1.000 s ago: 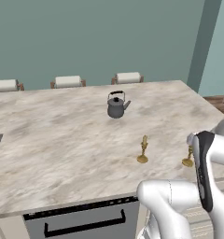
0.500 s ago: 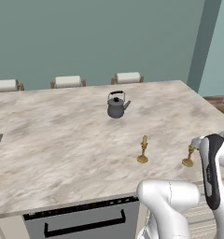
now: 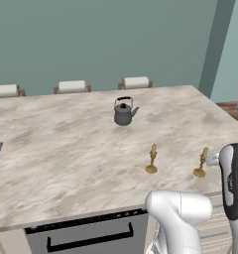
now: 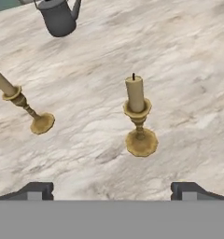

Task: Pick the candle and candle from the dining table and place them in the open cabinet. Close the cabinet after placing the objects.

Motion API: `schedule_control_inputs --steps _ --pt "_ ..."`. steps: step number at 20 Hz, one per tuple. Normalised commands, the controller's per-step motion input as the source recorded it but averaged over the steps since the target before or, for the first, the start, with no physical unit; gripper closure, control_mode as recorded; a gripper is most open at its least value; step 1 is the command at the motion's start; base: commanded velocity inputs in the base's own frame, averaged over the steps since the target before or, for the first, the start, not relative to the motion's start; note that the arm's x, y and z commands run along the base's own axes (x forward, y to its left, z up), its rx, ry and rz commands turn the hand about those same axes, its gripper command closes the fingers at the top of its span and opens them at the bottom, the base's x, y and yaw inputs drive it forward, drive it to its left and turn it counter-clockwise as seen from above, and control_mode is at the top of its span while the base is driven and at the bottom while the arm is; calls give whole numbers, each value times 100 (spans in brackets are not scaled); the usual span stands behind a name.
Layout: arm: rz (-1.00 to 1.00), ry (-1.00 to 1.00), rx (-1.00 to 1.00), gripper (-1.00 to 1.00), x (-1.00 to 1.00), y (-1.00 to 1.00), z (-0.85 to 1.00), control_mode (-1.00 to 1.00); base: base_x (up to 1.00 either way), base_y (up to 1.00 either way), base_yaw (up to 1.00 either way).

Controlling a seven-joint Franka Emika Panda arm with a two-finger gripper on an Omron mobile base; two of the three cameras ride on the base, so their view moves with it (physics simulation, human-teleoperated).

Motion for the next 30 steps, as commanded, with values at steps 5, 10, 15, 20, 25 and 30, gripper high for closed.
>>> schedule_control_inputs --steps 5,10,15,20,25,30 --pt "26 -8 0 -100 0 0 -11 -100 0 0 0" --pt "16 -10 0 -100 7 0 -8 -100 0 0 0" --pt "8 0 0 -100 23 -1 -14 -100 0 0 0" --pt "15 -7 0 -100 27 0 -10 -100 0 0 0" --pt "14 -17 0 -100 2 0 -7 -100 0 0 0" --pt "12 -15 0 -100 0 0 -8 -100 0 0 0"
